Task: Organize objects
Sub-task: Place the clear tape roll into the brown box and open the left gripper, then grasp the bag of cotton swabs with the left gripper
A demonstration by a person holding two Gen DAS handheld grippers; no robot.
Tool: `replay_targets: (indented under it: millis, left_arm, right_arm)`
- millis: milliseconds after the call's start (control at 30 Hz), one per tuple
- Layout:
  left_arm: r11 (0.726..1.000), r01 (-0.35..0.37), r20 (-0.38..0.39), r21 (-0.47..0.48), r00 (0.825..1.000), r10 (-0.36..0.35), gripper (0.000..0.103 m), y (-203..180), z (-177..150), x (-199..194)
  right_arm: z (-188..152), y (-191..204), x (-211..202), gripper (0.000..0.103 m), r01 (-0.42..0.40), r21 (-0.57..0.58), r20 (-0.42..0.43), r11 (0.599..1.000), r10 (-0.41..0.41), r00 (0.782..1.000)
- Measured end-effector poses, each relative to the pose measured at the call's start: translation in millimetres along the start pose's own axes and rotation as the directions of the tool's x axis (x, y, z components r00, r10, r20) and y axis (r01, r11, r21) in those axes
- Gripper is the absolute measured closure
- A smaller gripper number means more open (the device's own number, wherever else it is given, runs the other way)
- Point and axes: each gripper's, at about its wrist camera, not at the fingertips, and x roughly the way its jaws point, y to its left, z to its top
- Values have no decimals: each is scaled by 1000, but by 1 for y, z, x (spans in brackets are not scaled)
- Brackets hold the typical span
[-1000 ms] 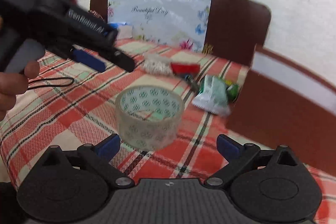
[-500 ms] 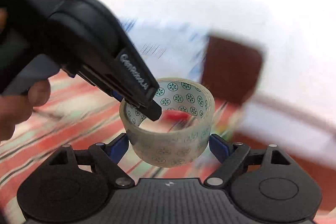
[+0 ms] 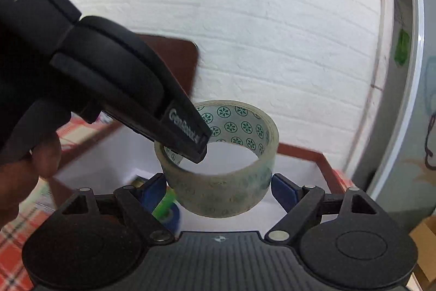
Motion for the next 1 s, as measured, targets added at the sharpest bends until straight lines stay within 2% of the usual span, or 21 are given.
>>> replay_targets:
  millis: [33, 100, 167, 267, 367, 433, 467, 533, 633, 700, 767, 833, 900, 967, 1000]
  left_arm:
    - [1000, -23, -16, 4, 1000, 23, 67, -4, 1, 10]
    - [999, -47, -42, 7, 998, 47, 66, -3, -5, 19]
    - [999, -43, -34, -6, 999, 42, 66, 1, -10, 13]
    - [999, 0, 11, -47, 1000, 0, 66, 14, -19, -19]
    - [995, 40, 72, -89, 997, -34, 65, 33, -40, -63]
    - [990, 51, 80, -128, 996, -41, 65, 51, -60, -87]
    - [988, 41, 72, -150, 997, -30, 65, 61, -73, -97]
    - [982, -4, 36, -189, 999, 11, 65, 84, -101, -110]
    - [955, -127, -68, -267, 991, 113, 65, 125, -145, -115]
    - [915, -238, -159, -327, 968, 195, 65, 159, -174, -116]
    - [867, -360, -213, -343, 929, 302, 65, 190, -196, -121]
    - [828, -430, -185, -360, 903, 388, 65, 219, -215, -134]
    - [779, -532, -178, -331, 846, 502, 63, 240, -227, -140]
    - [740, -607, -129, -291, 791, 598, 46, 253, -240, -142]
    - [725, -614, -110, -313, 781, 614, 36, 259, -247, -143]
  right_arm:
    - [-3, -4, 5, 14, 0, 16, -9, 1000, 0, 1000]
    - [-5, -12, 7, 15, 8, 74, -8, 997, -7, 1000]
    - [-9, -13, 0, 18, 17, 92, 5, 996, -18, 1000]
    - [-19, -12, -26, 24, 34, 139, 58, 990, -43, 997]
    - [-29, -6, -53, 33, 1, 203, 101, 979, -22, 995]
    - [-35, 4, -67, 38, -24, 222, 119, 975, -3, 993]
    - [-31, 5, -68, 45, -51, 228, 111, 972, 26, 993]
    - [-37, 18, -68, 50, -105, 227, 91, 968, 86, 992]
    - [-39, 55, -61, 61, -194, 159, 22, 968, 193, 981]
    - [-38, 84, -62, 62, -252, 110, -24, 962, 256, 967]
    - [-34, 109, -62, 64, -317, 77, -52, 945, 322, 945]
    - [-24, 135, -53, 66, -367, 36, -78, 930, 368, 926]
    - [-9, 163, -45, 66, -405, 3, -89, 914, 403, 911]
    - [10, 186, -27, 66, -432, -18, -102, 902, 428, 898]
    - [18, 200, -20, 65, -441, -33, -113, 897, 435, 893]
